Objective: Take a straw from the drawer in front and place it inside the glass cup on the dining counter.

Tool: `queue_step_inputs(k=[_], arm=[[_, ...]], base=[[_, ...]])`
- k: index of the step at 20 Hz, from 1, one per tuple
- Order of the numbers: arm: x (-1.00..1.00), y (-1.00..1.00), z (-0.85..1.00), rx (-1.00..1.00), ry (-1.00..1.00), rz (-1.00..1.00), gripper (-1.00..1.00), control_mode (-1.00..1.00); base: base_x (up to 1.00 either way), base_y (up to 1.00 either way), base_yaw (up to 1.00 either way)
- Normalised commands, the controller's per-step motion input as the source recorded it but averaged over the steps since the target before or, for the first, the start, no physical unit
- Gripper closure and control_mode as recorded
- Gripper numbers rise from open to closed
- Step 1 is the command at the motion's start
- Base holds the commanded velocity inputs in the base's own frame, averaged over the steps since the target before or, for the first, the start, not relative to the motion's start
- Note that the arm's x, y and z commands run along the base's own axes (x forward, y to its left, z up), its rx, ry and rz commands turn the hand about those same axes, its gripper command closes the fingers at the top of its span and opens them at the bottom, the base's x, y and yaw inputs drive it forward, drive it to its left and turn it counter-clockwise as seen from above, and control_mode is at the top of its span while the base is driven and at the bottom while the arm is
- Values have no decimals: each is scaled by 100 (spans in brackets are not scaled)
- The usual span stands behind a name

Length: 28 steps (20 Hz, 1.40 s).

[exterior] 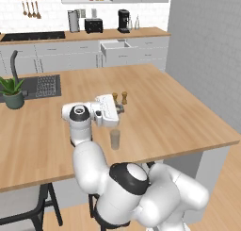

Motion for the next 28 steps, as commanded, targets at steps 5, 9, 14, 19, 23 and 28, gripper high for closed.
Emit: queue_step_inputs(k=[5,9,14,19,23,28], arm=[[0,0,-21,0,5,-6,100,-100],[0,0,-10,0,0,-3,100,-100],[0,0,-7,0,0,-2,100,-100],[0,0,-15,0,0,-2,100,-100],[0,0,-27,0,0,-2,100,-100],[0,0,-21,0,0,0,100,-100]], base=[[0,0,0],[0,0,0],[0,0,0],[0,0,0],[0,0,0],[0,0,0]])
